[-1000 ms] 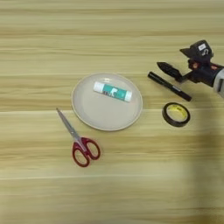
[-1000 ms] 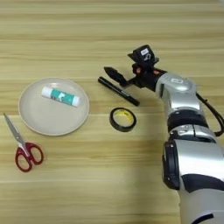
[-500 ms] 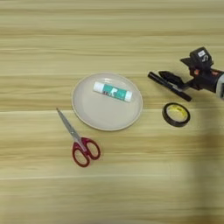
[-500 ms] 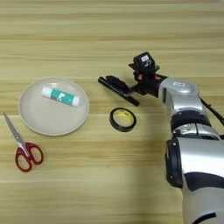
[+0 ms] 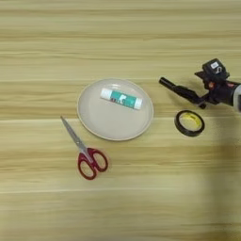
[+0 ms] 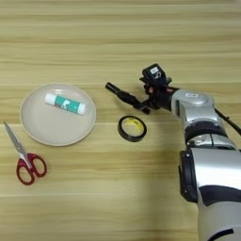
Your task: Move the objects on the table
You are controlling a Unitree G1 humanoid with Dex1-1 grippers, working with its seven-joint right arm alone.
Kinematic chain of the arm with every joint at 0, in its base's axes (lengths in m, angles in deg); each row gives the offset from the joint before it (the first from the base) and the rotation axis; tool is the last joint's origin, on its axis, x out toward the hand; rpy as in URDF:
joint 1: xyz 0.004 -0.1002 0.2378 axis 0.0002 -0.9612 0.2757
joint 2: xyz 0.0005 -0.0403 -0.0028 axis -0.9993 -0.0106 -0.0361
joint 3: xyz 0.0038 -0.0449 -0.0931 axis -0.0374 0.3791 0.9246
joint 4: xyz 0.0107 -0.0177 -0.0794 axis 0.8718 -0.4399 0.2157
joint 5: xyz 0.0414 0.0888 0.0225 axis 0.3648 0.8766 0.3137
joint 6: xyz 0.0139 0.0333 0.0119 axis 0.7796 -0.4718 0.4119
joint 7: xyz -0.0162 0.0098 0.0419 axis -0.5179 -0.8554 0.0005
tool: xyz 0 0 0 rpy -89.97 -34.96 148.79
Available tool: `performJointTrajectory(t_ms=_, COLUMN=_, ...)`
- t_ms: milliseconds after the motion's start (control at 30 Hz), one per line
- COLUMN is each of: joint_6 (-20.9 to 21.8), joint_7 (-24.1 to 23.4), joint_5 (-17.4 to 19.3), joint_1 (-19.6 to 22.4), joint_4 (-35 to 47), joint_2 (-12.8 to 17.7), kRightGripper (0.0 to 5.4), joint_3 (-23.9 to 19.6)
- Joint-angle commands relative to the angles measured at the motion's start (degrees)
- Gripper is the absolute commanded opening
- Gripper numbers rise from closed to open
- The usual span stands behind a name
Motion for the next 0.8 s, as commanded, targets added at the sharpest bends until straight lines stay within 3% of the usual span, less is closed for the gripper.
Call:
performJointTrajectory(t_ms=33, joint_6=1.38, joint_7=-1.65, joint_5=-0.11, joint_1=5.44, joint_4=1.79, joint_2=2.38, kRightGripper=5.38, joint_3=-0.07)
performJointTrajectory(t_ms=800, joint_6=0.51, joint_7=-2.24, joint_5=-1.77, joint_1=5.21, joint_4=-1.11, joint_2=2.28, kRightGripper=5.38, joint_3=0.70)
